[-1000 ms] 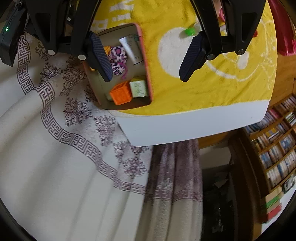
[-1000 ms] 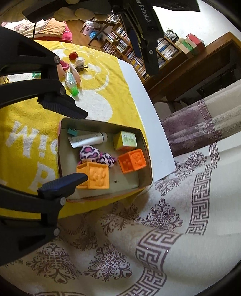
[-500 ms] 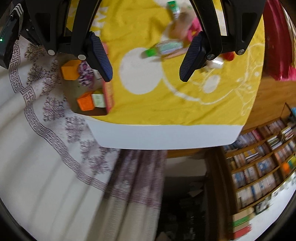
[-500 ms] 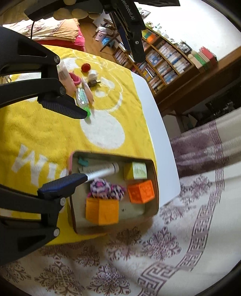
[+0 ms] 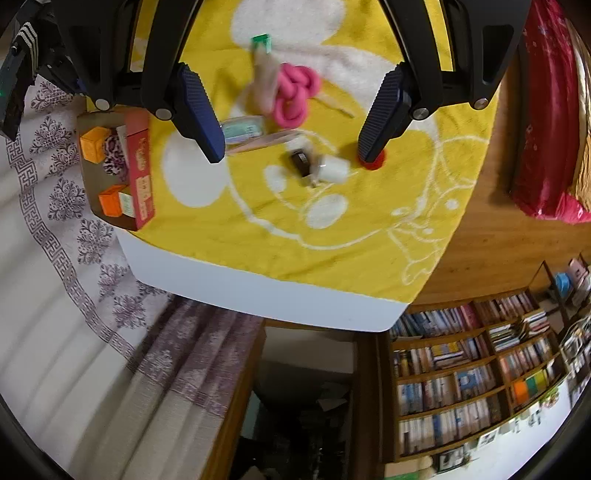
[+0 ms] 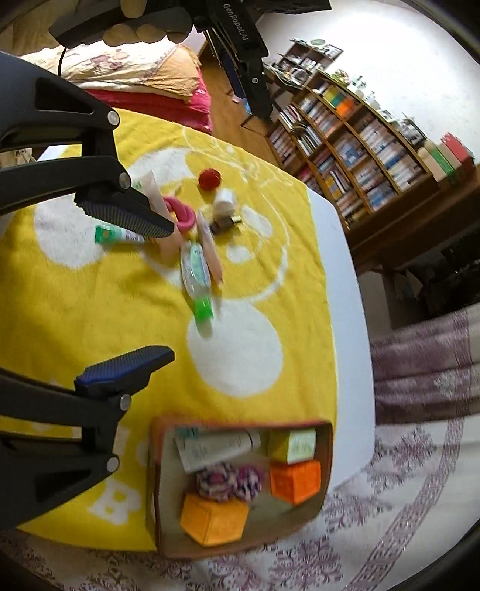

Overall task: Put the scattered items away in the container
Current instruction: 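Move both grippers back toward the remaining items on the towel, then grasp the peach snack sachet with the right gripper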

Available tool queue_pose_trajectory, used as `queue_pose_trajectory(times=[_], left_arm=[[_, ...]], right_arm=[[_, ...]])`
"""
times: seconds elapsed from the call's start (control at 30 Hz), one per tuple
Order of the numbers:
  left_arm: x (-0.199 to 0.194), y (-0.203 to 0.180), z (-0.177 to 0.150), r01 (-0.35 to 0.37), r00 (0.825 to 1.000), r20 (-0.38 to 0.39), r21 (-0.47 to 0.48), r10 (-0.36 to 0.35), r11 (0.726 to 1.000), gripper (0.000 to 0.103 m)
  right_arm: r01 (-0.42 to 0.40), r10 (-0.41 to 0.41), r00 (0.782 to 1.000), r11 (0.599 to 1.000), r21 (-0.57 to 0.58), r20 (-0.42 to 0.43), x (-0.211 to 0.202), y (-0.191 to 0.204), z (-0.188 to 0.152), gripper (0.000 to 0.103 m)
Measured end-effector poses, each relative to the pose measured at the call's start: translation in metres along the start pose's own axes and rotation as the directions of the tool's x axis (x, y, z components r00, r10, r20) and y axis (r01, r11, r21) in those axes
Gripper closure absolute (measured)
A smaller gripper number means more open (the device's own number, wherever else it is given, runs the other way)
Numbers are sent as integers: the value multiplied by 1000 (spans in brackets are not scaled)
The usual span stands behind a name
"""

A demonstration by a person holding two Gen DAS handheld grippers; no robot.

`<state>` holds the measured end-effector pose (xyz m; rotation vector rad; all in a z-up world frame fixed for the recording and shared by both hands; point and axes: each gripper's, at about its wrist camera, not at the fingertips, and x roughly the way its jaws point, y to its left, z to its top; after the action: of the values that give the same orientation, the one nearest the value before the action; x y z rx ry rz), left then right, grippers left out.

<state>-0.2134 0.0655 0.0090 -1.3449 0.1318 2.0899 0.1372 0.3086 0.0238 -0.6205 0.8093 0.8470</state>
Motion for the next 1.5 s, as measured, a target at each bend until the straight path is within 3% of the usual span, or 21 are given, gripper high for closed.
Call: queue_pose_trajectory(times=[0.4,0.73,1.03,1.2,1.5], left_arm=[[-1,70,-8,-7,1000,-20,-50,6,999,27],[21,115,-7,-11,997,-74,-66,6,998,27],[38,125,-1,15,994,-108,-30,-18,999,27],[49,128,3,27,992,-124,-23,-30,999,27],[77,121,8,58,983,-176,4,-57,998,27]], right_arm=[[-7,8,998,1000,8,-61,39,50,-2,38],[41,-36,994,998,40,-106,79,74,-8,38],[75,-63,990,993,88,-129,110,81,-5,38],[109,-90,978,989,96,-186,134,73,-12,38],[156,-123,972,975,157,-200,132,50,-22,38]])
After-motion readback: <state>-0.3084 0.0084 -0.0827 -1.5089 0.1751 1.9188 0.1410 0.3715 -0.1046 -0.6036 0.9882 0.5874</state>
